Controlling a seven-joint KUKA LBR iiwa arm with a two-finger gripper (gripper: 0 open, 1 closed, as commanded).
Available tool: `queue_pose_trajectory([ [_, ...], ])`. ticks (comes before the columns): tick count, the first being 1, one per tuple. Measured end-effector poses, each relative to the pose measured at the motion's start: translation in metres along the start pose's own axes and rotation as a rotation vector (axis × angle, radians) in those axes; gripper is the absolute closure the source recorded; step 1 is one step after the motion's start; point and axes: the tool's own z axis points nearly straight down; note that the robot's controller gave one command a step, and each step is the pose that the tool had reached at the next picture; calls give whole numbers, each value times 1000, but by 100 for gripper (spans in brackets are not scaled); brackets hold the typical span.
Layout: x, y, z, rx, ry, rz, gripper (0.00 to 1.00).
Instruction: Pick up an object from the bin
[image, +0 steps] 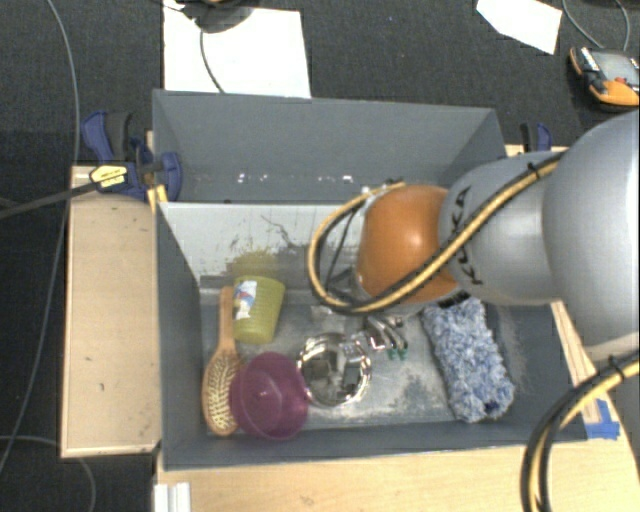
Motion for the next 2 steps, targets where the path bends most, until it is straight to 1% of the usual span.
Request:
queue_pose_trajectory([
  [1, -5, 9, 0, 1, 5, 82, 100],
  [2, -5, 9, 0, 1, 5, 83, 100],
])
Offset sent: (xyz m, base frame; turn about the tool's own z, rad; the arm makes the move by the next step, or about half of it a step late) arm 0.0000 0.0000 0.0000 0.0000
